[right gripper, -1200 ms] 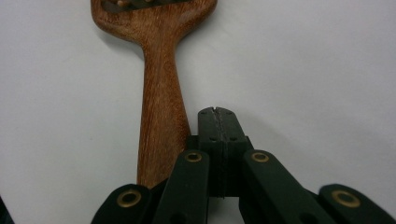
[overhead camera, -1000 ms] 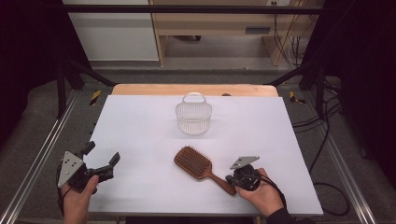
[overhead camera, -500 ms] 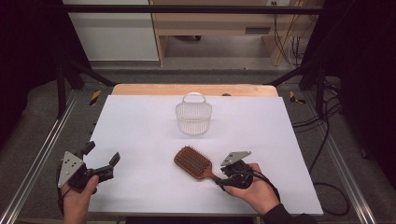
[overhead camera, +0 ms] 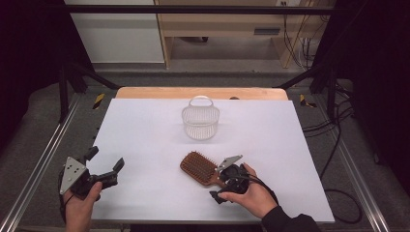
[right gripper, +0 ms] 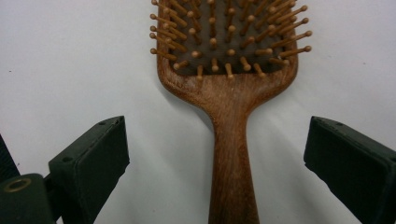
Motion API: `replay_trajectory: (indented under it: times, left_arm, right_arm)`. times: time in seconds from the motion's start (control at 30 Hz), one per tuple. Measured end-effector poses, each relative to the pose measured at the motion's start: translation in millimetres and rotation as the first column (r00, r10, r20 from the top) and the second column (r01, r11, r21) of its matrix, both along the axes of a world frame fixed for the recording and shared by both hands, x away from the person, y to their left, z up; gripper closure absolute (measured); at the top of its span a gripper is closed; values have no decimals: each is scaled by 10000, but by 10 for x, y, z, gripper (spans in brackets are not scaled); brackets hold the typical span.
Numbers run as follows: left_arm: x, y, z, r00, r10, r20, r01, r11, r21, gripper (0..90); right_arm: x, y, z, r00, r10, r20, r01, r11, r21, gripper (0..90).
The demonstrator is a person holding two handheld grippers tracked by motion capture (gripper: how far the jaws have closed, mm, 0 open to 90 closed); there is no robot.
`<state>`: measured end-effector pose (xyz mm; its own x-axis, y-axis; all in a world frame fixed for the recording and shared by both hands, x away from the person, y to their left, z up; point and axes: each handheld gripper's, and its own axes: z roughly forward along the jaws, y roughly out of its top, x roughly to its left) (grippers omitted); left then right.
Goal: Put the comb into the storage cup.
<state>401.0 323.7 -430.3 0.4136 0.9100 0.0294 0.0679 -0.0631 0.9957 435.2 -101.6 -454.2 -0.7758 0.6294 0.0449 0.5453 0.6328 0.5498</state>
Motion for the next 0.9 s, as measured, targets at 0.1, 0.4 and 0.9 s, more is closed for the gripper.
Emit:
replay_trajectory:
  times: [0.1,0.4,0.9]
  left_arm:
    - [0,-4,0,10000,-17,-7,17,10000,5,25]
    - [0,-9,-1,10000,-38,-21,38,10000,7,24]
    - [3,-18,-1,10000,-51,-19,51,9999,93,25]
  right_arm:
    - [12,20,-10,9999,77,-74,-78,9999,-68,84]
    - [94,49,-38,9988,-186,-443,166,9988,-450,346]
    - [74,67,-42,9996,-121,-241,99,9959,-897,598]
